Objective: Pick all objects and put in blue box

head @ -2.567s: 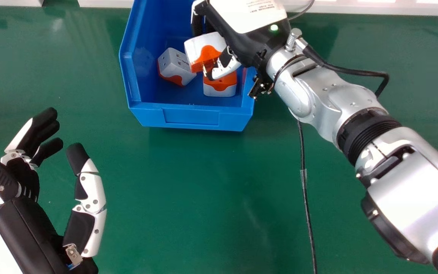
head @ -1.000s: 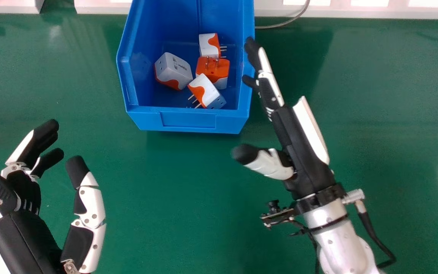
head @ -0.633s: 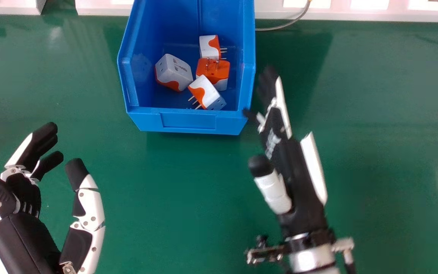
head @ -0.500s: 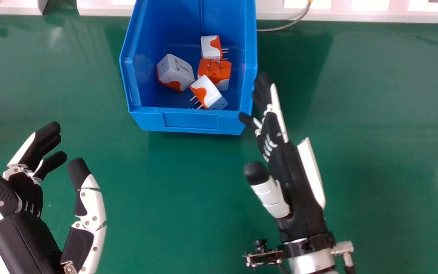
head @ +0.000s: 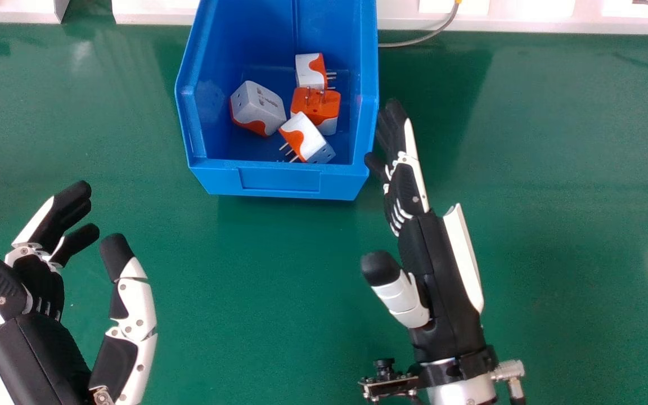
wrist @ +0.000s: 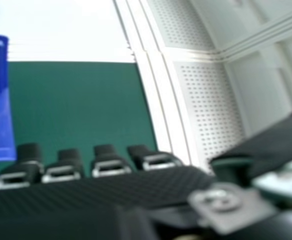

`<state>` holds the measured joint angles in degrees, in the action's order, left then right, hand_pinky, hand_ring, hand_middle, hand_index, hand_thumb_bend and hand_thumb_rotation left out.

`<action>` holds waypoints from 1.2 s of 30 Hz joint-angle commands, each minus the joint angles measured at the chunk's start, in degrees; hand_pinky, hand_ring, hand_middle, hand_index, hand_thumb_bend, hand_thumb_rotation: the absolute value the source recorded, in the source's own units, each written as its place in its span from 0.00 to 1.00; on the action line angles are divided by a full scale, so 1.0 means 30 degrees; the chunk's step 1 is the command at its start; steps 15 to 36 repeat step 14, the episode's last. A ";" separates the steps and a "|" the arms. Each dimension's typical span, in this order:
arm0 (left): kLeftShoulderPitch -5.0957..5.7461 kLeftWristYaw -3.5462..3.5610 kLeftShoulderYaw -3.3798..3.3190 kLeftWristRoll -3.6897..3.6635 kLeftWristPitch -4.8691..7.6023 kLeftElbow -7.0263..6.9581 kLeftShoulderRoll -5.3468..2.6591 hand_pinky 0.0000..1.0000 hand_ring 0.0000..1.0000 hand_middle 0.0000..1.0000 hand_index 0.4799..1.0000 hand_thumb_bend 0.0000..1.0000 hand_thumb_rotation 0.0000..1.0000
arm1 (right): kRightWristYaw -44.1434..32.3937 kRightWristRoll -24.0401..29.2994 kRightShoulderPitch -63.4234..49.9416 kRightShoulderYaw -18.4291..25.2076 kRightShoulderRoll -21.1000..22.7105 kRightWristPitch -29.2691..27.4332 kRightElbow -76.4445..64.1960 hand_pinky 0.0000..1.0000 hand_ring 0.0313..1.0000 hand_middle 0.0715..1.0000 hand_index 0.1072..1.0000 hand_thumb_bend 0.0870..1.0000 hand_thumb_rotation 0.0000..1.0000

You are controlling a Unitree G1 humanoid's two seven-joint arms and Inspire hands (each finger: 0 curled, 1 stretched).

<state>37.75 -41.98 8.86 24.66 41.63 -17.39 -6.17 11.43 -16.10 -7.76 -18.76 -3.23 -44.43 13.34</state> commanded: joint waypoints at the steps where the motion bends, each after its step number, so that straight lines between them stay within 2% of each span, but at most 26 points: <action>1: 0.0174 0.0002 0.0301 0.0073 0.0036 -0.0548 -0.1522 0.67 0.72 0.72 0.47 0.26 0.00 | -0.0012 0.0348 0.0002 0.0015 -0.0524 -0.0335 -0.0484 0.96 1.00 1.00 1.00 0.76 1.00; 3: 0.0124 0.0068 0.0310 -0.0012 0.0015 -0.0558 -0.1494 0.67 0.72 0.72 0.48 0.26 0.00 | -0.0076 0.0450 -0.0017 -0.0009 -0.0554 -0.0201 -0.0565 0.97 1.00 1.00 1.00 0.77 1.00; 13: -0.0041 0.0064 0.0165 0.0081 0.0032 -0.0501 -0.1487 0.66 0.72 0.72 0.47 0.26 0.00 | 0.0454 -0.0276 0.0001 0.0063 -0.0640 -0.0037 -0.0654 0.92 1.00 1.00 1.00 0.74 1.00; 36: -0.0042 0.0067 0.0166 0.0086 0.0033 -0.0502 -0.1482 0.66 0.72 0.72 0.47 0.26 0.00 | 0.0468 -0.0269 0.0017 0.0059 -0.0637 -0.0033 -0.0648 0.92 1.00 1.00 1.00 0.74 1.00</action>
